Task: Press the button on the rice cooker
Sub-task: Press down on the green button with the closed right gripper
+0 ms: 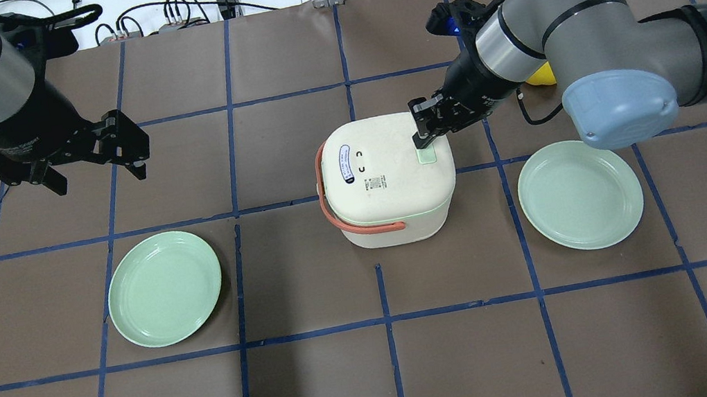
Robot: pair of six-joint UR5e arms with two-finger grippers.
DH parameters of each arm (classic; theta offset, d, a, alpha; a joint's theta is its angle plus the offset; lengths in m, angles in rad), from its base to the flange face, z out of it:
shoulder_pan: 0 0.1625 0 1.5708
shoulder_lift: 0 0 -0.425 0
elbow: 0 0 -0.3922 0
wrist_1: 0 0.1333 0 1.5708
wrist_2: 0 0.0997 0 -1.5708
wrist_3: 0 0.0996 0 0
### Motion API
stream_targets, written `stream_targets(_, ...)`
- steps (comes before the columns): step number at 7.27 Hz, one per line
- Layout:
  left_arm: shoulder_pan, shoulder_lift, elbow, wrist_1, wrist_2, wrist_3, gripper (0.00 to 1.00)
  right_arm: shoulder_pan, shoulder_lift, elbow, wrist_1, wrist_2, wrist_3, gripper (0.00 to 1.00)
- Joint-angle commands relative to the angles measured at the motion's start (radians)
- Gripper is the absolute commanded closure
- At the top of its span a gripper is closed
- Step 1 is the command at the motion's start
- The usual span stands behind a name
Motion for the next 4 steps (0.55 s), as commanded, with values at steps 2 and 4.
stream_targets(2,0.0,0.0,0.0,0.001,0.0,-0.001,0.0,-0.004,0.0,0.028,-0.063,0.015,-0.001,0.97)
stream_targets(4,0.0,0.0,0.0,0.001,0.0,-0.001,0.0,-0.006,-0.002,0.019,-0.059,0.007,0.001,0.99)
